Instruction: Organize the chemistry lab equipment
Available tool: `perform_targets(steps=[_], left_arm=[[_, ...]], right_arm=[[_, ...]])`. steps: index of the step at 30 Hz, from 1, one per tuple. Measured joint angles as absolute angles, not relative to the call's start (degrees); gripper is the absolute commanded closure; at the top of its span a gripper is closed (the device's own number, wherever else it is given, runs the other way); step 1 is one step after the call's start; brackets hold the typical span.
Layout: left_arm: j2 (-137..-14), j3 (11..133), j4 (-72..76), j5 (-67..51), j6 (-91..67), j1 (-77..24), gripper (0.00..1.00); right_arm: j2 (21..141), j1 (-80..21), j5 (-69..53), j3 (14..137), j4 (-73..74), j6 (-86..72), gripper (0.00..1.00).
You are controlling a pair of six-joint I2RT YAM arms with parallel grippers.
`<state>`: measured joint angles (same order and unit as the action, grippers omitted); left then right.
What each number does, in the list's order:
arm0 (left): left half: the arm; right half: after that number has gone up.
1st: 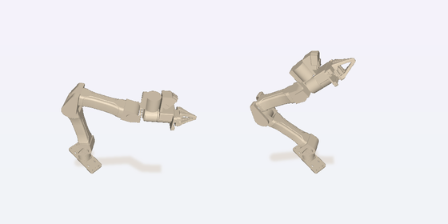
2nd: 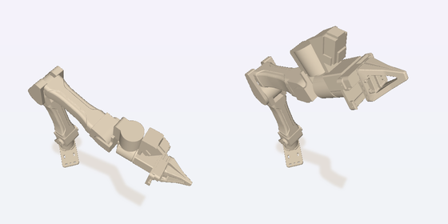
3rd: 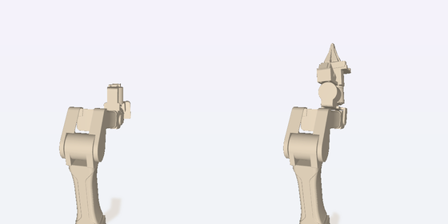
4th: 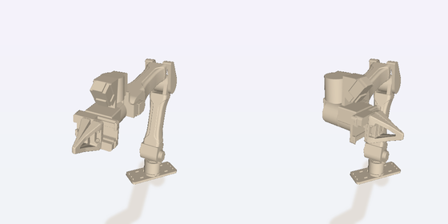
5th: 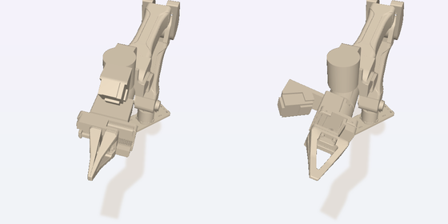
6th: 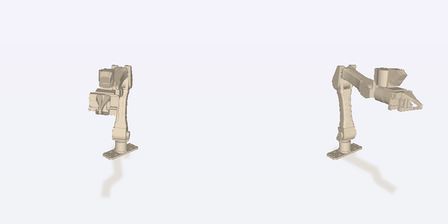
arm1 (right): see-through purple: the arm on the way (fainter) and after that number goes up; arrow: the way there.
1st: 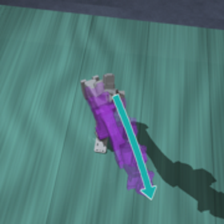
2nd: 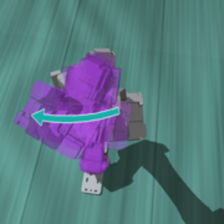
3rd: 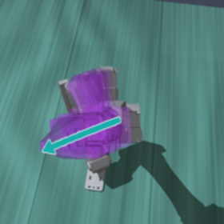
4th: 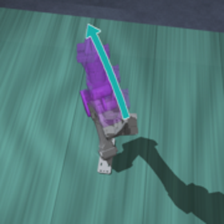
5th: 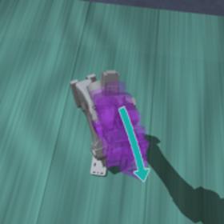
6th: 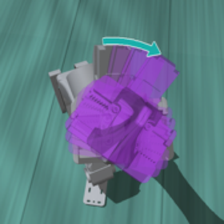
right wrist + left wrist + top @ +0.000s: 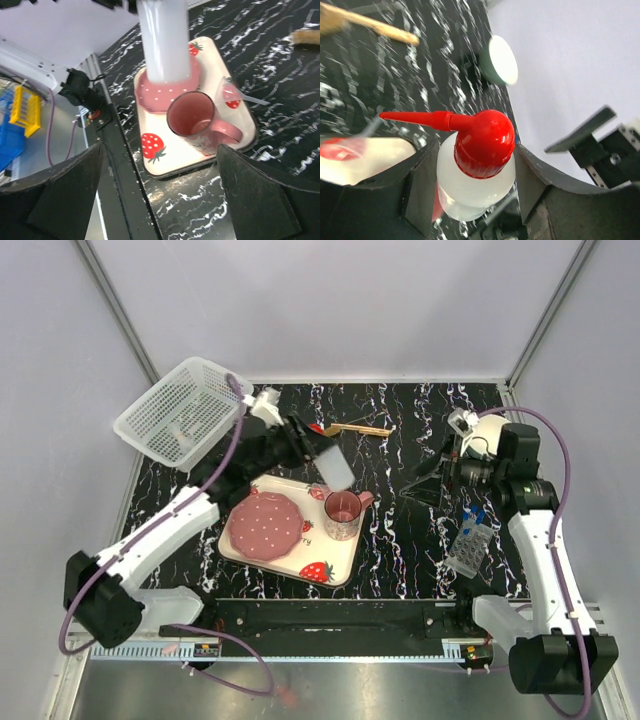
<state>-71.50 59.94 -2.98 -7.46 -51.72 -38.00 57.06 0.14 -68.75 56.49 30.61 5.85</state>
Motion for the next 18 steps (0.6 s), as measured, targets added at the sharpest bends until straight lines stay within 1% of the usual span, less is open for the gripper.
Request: perform_targets(steps=[2,4,8,11,14,18], left_arm=[[-69.10,59.68,-5.13,-8.01,-49.91,-33.32,0.88],[-66.50,59.64,-7.97,-7.64,-47.27,-26.35,0.88],[-65.41,60.73,-13.26,-2.81,-40.88,-13.17,0.88],[-69.97,65.34,-17.80,2.85,-35.29,-4.86,0.87],[-77.93,72.16,-19.92,8.05,-30.68,-0.12,0.87],[-88.62,80.16,-20.88,14.37,-26.11,3.27,0.86]], right_arm=[[55.70,2.00,-68.62,55.61,30.41,6.17,0.00],[54.15,3.75,-68.45,54.52,30.06,6.52,0.00],[50.85,5.96,-68.31,51.68,29.50,7.27,0.00],[48.69,6.79,-68.20,49.80,29.28,7.64,0.00],[47.46,7.20,-68.20,48.84,28.80,7.70,0.00],[46.22,8.03,-68.25,47.86,27.94,7.68,0.00]])
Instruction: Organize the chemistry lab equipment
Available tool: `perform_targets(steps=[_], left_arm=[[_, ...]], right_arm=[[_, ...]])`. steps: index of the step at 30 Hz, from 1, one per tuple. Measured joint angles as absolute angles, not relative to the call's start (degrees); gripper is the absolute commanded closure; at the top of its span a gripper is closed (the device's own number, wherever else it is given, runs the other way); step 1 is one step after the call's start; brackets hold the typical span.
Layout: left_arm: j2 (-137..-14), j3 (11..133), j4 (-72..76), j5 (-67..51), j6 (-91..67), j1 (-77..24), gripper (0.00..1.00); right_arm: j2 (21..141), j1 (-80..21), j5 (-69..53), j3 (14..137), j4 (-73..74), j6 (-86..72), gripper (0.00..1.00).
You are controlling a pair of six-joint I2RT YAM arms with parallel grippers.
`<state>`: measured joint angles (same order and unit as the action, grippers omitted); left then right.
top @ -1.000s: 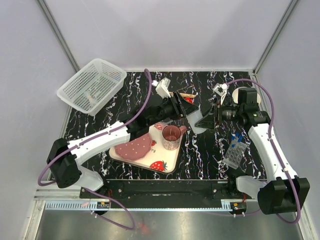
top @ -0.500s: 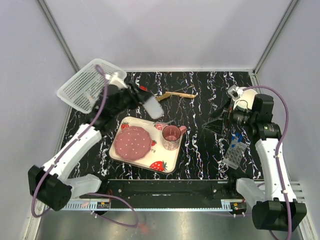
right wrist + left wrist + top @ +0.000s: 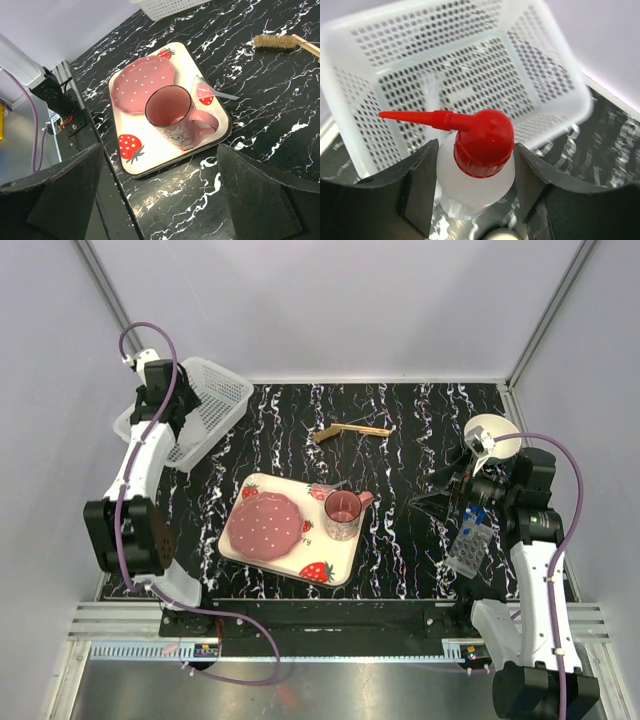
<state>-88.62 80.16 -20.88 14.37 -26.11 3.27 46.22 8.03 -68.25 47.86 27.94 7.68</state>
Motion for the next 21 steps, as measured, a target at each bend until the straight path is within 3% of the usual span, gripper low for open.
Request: perform_targets(steps=[5,9,12,13,16,21], left_arm=[[-98.89,86.85,-22.26,20.60,-21.65,4.69,0.84],[-103.31,90.06,-23.64,24.01,-18.57,4.86,0.73],[-105.41,92.47,-24.49,25.39,-16.25,5.04,0.50],[-106.00,93.43,-24.80,25.52,-15.62,5.15,0.33],[-107.44,96.84,-26.72,25.26,-13.80,5.52,0.13],[-106.52,98.89,-28.64,19.97,-12.03,5.72,0.07]], right_arm=[[45.12,8.82,-68.55,46.61,26.83,7.62,0.00],[44.62,9.04,-68.66,45.98,26.30,7.46,0.00],[43.97,9.13,-68.69,45.45,25.89,7.38,0.00],[43.66,9.17,-68.71,45.15,25.54,7.33,0.00],[43.20,9.41,-68.75,44.53,25.10,7.20,0.00],[42.89,9.87,-68.73,44.29,25.06,7.16,0.00]])
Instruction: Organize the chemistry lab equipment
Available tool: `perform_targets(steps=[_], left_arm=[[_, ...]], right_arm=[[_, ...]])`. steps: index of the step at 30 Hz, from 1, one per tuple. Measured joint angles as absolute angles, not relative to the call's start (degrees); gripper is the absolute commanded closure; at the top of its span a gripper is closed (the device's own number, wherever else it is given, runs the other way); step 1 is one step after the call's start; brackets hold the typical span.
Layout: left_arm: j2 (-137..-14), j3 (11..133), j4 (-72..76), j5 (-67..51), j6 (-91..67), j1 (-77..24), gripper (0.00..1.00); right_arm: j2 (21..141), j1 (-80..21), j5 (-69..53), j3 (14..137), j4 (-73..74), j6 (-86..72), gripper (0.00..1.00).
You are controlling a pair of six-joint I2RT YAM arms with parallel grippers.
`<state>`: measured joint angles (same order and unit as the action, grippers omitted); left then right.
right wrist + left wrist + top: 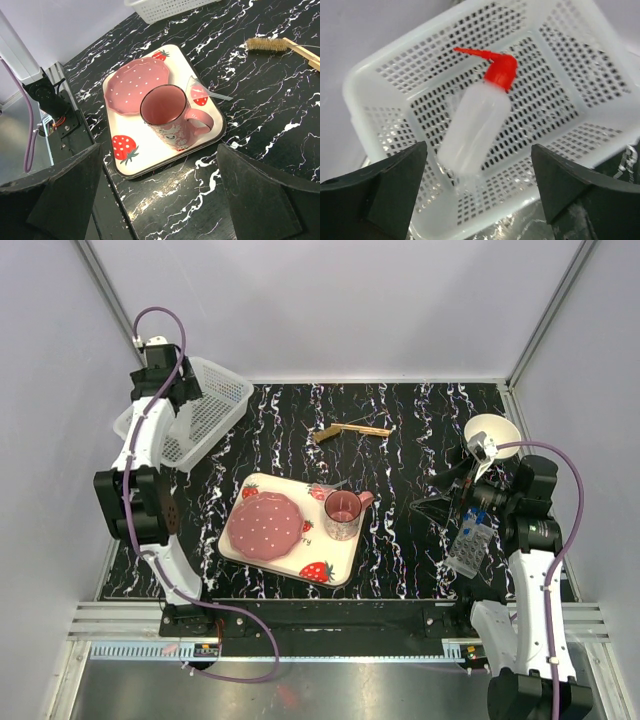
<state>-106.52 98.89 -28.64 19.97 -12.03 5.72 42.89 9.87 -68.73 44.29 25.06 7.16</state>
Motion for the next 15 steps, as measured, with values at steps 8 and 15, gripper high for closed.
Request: perform_targets(steps=[8,15], left_arm=[[-92.88,88.49,-28.58,3.66,-12.12,3.84,0.06],[-79.92,73.14,-26.37,-15.53,-11.75,-2.59,0.07]], right_arm=[[41.52,10.46,-68.66,44.21,25.08,7.18,0.00],[41.54,10.61,-68.45,44.21,25.82,7.88,0.00]])
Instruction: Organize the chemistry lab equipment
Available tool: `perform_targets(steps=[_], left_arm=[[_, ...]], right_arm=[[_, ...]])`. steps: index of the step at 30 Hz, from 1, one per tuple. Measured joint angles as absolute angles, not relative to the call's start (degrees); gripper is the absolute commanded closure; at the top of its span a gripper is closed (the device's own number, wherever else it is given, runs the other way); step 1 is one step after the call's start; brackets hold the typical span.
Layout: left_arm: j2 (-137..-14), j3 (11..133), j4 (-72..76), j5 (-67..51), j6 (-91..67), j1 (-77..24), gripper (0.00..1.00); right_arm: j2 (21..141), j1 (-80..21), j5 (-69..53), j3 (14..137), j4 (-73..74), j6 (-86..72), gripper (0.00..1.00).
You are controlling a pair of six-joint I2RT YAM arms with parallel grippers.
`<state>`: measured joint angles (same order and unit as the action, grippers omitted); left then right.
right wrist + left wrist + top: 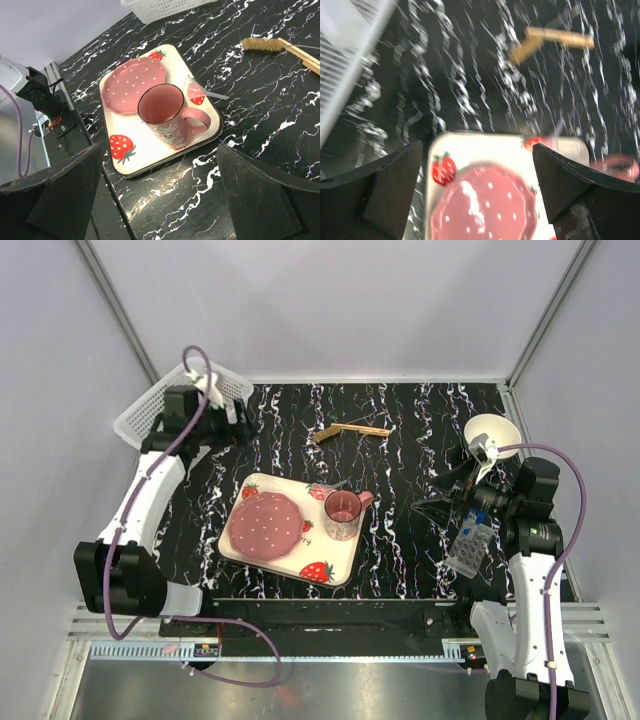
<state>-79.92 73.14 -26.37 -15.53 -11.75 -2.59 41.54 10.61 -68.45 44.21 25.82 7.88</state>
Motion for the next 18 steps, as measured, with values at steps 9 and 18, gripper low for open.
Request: perform_targets(steps=[9,18], left_arm=[[-77.41,62.52,-27.42,-22.68,6.63,-16.67,0.05],[-90.65,66.00,-28.86,-23.53,28.77,-24.45,0.08]], right_arm=[[41.69,11.84,-68.47,44.21,26.46,9.10,0.00],[41.63,13.65,-68.62,44.21,26.46,9.17,0.00]])
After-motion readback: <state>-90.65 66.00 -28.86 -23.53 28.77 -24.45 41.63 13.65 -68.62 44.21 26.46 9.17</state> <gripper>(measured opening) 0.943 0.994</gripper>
